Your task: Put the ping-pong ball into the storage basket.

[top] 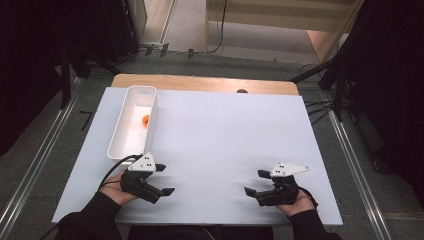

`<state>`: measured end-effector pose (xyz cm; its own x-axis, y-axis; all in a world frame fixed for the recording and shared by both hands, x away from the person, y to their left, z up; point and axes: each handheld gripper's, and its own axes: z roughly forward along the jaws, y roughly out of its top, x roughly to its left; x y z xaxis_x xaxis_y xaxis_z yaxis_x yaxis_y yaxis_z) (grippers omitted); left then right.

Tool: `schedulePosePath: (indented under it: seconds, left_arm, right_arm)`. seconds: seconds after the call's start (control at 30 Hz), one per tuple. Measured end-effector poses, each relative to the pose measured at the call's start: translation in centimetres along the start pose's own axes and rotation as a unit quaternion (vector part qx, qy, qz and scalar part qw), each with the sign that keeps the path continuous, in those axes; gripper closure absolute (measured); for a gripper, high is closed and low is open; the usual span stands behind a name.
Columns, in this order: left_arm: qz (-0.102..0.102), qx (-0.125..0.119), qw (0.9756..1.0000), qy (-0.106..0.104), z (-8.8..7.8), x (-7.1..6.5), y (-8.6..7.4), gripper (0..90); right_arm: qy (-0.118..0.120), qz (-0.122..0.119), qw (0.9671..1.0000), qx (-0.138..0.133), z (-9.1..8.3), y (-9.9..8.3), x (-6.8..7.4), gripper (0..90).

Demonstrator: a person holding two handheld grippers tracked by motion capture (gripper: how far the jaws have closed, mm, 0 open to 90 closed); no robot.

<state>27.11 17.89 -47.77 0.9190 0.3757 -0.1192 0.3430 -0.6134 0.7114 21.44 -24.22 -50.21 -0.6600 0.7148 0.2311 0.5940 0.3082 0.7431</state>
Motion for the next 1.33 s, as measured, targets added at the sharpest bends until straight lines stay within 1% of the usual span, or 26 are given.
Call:
schedulePosePath:
  seconds: [0.43,1.33]
  left_arm:
    - [0.001,0.001,1.0,0.0,0.0,0.01,-0.03,15.2]
    - [0.002,0.007,1.0,-0.001,0.1,0.01,-0.09,15.1]
  right_arm:
    - [0.001,-0.004,1.0,-0.001,0.02,-0.01,0.0,14.6]
    - [0.0,-0.004,1.0,0.0,0.02,-0.01,-0.01,14.6]
